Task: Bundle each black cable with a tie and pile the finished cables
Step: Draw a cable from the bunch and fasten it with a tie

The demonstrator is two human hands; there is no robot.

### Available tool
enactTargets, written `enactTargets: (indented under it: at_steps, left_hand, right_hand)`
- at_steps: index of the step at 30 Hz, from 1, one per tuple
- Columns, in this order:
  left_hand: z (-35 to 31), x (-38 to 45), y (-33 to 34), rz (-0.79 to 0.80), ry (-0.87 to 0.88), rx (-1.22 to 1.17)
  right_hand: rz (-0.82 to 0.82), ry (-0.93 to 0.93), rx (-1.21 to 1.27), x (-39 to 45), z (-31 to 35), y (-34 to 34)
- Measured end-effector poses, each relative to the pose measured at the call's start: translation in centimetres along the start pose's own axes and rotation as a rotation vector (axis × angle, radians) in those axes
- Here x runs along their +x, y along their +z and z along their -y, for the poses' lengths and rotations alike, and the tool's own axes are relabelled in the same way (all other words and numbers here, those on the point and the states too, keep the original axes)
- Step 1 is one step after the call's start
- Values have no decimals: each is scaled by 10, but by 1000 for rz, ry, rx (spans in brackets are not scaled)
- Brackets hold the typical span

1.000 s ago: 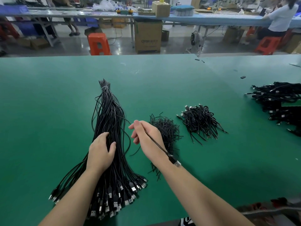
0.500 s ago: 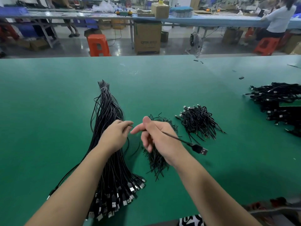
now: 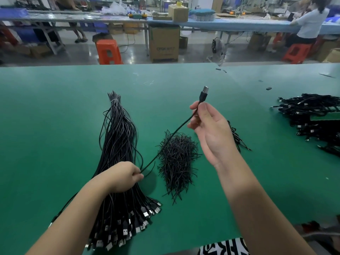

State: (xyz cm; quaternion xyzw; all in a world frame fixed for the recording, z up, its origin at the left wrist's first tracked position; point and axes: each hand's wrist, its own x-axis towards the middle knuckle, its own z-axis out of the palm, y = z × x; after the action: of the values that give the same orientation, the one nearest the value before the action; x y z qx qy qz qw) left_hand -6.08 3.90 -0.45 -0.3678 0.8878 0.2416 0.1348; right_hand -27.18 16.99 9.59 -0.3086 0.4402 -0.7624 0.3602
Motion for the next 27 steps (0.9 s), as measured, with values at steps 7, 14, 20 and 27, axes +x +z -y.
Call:
enactTargets:
  at_steps: [7,14,20,27]
  left_hand:
    - [-26,-32,-38,57,47,194]
    - [-70,-38,-68,-248,348,-892]
    - [-81,-38,-65,-462,406,-990]
    - [-54,-54,-109,-299,606,-1887]
  right_hand:
    - [69,294,241,-6,-18,6]
    - [308,431,187,-25,-36,25]
    - [392,409,-3,-35,-51,31]
    - [424,400,-584,-62,-96,19]
